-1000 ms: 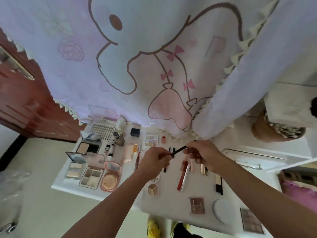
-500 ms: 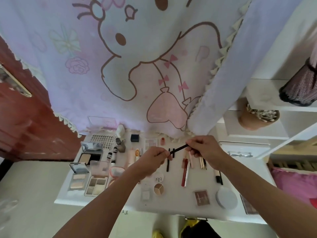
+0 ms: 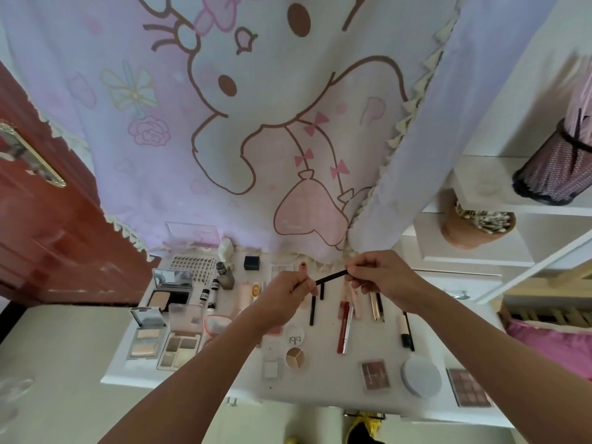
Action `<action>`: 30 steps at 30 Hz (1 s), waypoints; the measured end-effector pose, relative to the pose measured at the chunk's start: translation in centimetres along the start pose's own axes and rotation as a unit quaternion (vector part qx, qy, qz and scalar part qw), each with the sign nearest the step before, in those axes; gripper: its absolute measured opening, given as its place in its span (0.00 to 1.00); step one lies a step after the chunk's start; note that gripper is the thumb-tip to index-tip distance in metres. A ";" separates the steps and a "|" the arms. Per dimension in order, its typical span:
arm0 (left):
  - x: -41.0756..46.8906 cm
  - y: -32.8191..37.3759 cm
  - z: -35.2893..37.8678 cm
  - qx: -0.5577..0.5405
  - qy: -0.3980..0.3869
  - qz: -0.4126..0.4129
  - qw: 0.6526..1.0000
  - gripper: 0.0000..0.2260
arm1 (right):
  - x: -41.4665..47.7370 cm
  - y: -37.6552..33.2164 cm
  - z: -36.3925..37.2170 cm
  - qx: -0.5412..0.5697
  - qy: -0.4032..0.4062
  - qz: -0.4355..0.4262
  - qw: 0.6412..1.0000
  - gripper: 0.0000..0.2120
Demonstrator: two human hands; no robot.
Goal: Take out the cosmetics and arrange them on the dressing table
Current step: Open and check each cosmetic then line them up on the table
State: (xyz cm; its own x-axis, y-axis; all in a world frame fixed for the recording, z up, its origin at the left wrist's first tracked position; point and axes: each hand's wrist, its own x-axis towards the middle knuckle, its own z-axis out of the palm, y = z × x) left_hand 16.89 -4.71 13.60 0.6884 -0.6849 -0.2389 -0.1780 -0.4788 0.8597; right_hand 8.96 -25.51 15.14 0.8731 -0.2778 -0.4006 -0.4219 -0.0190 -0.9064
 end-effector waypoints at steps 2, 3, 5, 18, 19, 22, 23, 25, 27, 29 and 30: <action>0.1 0.1 -0.1 0.018 0.002 0.004 1.000 0.12 | 0.0 -0.3 -0.2 -0.042 -0.020 0.016 0.999 0.08; 0.2 0.2 -0.2 0.029 0.001 0.007 1.000 0.11 | 0.0 -0.4 -0.3 -0.061 -0.027 0.023 0.998 0.10; 0.3 0.4 -0.2 0.045 -0.008 0.009 0.999 0.11 | 0.2 -0.4 -0.6 -0.082 -0.031 0.024 0.996 0.11; 1.2 1.8 -1.0 0.049 -0.025 0.007 0.998 0.12 | 1.0 -1.5 -1.6 -0.126 -0.076 0.016 0.989 0.14; 1.2 1.8 -1.0 0.050 -0.030 0.006 0.998 0.12 | 1.1 -1.5 -1.7 -0.125 -0.076 0.005 0.989 0.13; 1.3 2.0 -0.9 0.037 -0.034 0.004 0.999 0.12 | 1.0 -1.5 -2.0 -0.117 -0.078 -0.028 0.990 0.08; 1.3 2.1 -0.9 0.034 -0.034 0.002 0.999 0.12 | 1.0 -1.5 -2.1 -0.108 -0.079 -0.032 0.990 0.07; 1.4 2.2 -0.8 0.039 -0.035 0.001 0.999 0.12 | 1.0 -1.4 -2.3 -0.098 -0.080 -0.023 0.992 0.05; 1.3 2.2 -0.7 0.047 -0.038 0.002 0.998 0.12 | 1.0 -1.4 -2.3 -0.116 -0.087 0.003 0.989 0.08; 1.4 2.3 -0.7 0.049 -0.044 0.004 0.998 0.12 | 0.9 -1.3 -2.2 -0.140 -0.095 0.021 0.985 0.13; 1.4 2.3 -0.7 0.048 -0.046 0.004 0.998 0.12 | 0.8 -1.3 -2.2 -0.145 -0.095 0.018 0.985 0.13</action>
State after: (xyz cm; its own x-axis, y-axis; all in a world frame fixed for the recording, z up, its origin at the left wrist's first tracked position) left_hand 17.90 -6.38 15.53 0.6200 -0.7343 -0.2764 -0.2532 -0.5207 0.8153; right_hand 9.70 -27.82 16.26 0.8745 -0.0996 -0.4748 -0.4817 -0.2943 -0.8255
